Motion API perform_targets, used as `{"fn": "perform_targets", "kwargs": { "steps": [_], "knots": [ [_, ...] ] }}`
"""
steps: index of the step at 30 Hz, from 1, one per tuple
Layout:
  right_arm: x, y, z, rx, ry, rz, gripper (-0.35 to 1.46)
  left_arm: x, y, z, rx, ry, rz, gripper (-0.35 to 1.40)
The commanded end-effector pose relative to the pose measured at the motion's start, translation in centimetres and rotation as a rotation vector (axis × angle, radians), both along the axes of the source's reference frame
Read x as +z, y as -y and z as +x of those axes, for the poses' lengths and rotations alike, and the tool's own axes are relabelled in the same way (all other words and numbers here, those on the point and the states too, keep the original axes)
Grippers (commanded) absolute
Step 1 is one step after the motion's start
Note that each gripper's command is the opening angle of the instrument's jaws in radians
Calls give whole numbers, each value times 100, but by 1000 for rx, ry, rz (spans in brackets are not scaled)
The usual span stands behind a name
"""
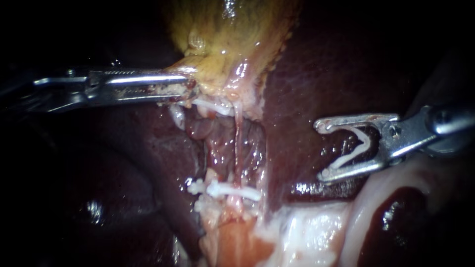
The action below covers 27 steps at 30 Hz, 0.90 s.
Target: Clipping second clip right tube
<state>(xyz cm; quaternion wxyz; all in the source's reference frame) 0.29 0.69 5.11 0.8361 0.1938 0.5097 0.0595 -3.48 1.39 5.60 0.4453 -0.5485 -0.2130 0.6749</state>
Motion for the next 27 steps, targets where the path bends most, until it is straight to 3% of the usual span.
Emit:
{"fn": "perform_targets", "kwargs": {
  "steps": [1,4,7,13,20,27],
  "knots": [
    [0,0,0,0,0,0,50,-1,0,1,1,1,0,-35],
    [1,0,0,0,0,0,50,-7,-1,9,4,4,3,-35],
    [1,-1,1,1,1,0,50,-26,-6,30,10,10,13,-35],
    [1,0,2,-1,0,1,50,-62,-22,63,-36,24,18,-35],
    [-3,2,13,-1,-10,0,50,-62,-21,61,-42,23,17,-35],
    [-2,2,56,78,16,129,50,-62,-21,58,-44,21,16,-35]
  ]
}}
